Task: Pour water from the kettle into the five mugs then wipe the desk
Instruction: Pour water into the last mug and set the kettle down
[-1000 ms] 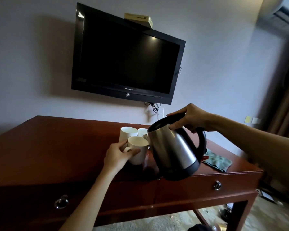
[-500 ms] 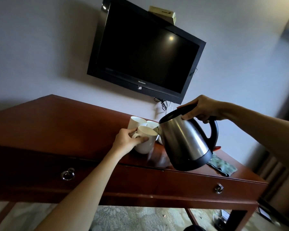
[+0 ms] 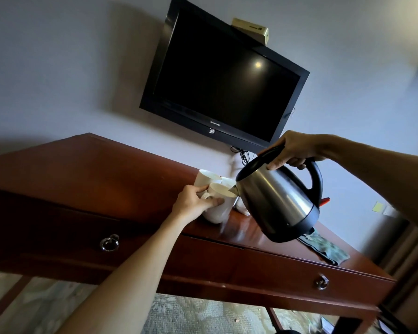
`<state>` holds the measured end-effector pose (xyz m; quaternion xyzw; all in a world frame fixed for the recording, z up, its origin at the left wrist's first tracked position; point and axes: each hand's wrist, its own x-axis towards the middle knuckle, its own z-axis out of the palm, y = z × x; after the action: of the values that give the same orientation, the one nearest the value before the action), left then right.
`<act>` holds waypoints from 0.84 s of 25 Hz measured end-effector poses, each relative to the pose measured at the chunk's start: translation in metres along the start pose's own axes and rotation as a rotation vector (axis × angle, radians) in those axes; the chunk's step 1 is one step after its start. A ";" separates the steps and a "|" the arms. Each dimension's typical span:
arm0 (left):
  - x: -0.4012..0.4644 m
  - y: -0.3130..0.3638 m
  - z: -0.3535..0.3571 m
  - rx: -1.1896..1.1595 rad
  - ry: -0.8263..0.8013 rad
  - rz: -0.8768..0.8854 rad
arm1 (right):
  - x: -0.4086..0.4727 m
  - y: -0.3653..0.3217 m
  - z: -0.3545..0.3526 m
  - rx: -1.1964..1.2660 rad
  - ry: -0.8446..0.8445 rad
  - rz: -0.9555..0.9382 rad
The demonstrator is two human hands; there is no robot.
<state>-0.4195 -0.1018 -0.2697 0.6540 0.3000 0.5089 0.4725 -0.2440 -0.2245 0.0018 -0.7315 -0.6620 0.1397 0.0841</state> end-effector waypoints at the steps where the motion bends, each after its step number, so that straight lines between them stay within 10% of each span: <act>1: 0.001 -0.001 0.000 0.002 0.002 0.001 | 0.001 -0.002 -0.001 -0.012 -0.010 -0.003; 21: 0.001 0.000 0.000 0.050 0.025 -0.018 | 0.022 -0.040 -0.008 -0.233 -0.109 -0.048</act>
<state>-0.4196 -0.1005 -0.2694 0.6564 0.3246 0.5051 0.4567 -0.2780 -0.1981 0.0194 -0.7115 -0.6948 0.0992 -0.0342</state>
